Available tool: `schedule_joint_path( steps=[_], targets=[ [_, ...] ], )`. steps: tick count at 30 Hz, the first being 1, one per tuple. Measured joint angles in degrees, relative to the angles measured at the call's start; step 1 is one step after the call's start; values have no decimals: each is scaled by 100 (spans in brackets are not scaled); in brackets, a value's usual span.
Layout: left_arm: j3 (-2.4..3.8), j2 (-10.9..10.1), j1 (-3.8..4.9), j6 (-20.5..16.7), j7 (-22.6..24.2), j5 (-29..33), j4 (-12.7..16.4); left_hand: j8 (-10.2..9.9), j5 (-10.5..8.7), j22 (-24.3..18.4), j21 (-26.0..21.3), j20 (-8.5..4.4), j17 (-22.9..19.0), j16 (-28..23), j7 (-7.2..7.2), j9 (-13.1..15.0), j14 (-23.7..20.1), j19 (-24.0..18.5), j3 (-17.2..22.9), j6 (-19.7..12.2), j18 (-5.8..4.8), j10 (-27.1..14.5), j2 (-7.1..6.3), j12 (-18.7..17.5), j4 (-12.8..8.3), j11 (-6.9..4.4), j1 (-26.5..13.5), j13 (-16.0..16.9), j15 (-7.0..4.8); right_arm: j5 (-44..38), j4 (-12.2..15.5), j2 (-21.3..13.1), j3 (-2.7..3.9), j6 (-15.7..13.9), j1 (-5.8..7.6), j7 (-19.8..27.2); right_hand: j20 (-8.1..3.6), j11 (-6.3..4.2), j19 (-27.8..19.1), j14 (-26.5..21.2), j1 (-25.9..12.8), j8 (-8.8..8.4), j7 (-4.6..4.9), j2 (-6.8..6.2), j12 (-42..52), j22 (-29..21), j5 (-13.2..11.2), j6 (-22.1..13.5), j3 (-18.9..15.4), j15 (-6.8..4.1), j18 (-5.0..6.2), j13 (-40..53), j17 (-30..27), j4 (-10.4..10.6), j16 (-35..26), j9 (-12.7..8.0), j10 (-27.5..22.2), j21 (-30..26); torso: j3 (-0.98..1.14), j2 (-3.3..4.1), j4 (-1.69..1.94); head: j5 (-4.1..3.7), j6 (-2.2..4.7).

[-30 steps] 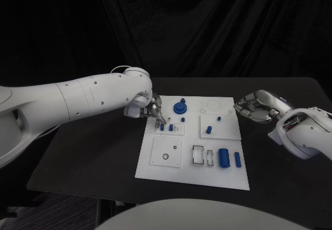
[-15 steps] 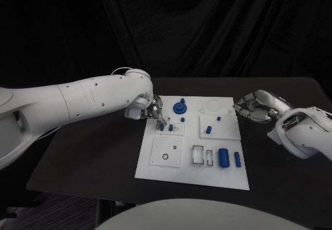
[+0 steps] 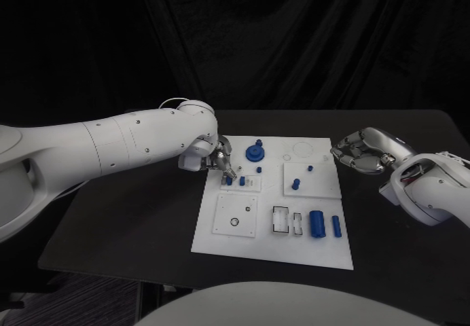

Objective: Assemble the parts on the task board

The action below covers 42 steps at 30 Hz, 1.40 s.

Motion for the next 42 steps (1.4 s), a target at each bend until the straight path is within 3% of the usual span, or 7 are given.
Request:
schedule_joint_path(
  steps=[3,14,20,23,28,33,42],
  targets=[
    [0,-5,-3,-35,1,0,9,32,-20,0,22,0,0,0,-10,-1,0,0,120,52,0,0,-6,0,-58,0,6,0,0,0,-1,2,0,2,0,-4,0,0,0,0,0,0,0,0,0,0,0,0,0,0,0,0,0,0,0,0,0,0,0,0,0,1,0],
    [-2,-54,-18,-262,3,0,60,163,-139,0,97,-30,0,0,-66,75,-18,30,1009,170,-1,2,-302,0,-422,-41,-169,0,-23,0,-2,6,0,15,0,-34,0,0,0,0,0,0,0,0,0,-1,0,0,0,0,0,0,0,0,0,0,0,-37,-2,6,3,9,0],
    [-3,-125,-30,-439,14,9,135,337,-165,0,133,-64,0,0,-73,296,1,21,1501,179,-1,3,-504,0,-680,-81,-380,0,-44,0,-2,-3,0,24,0,-58,0,0,0,0,0,0,0,0,0,-1,0,0,0,0,0,0,0,0,0,0,0,-60,-2,6,4,0,0],
    [-2,-183,-30,-538,25,15,189,391,-166,0,133,-77,0,0,-84,396,-17,34,1650,190,-1,3,-512,0,-767,-81,-492,0,-66,0,-2,-6,0,29,0,-67,0,0,0,0,0,0,0,0,0,-1,0,0,0,0,0,0,0,0,0,0,0,-60,-2,6,4,-2,0],
    [-1,-358,-31,-793,44,21,348,493,-199,0,133,-105,0,0,-84,536,1,21,1683,210,0,22,-513,0,-737,-101,-565,0,-85,0,-1,-14,0,34,0,-78,0,0,0,0,0,0,0,0,0,-2,0,0,0,0,0,0,0,0,0,0,0,-92,-2,4,4,2,0],
    [-7,-577,-35,-1138,63,18,580,549,-221,0,156,-105,0,0,-75,608,1,21,1864,219,0,5,-551,0,-886,-118,-628,0,-85,0,-2,-23,0,37,0,-84,0,0,0,0,0,0,0,0,0,-2,0,0,0,0,0,0,0,0,0,0,0,-92,-2,2,4,-9,0],
    [-6,-1105,-36,-2107,205,16,1187,600,-276,0,156,-104,0,0,-86,681,1,21,1992,207,0,4,-607,0,-966,-118,-709,0,-84,0,-4,-49,0,37,0,-87,0,0,0,0,0,0,0,0,0,-2,0,0,16,0,0,0,0,-16,0,0,0,-92,-2,-1,5,10,0]
  ],
)
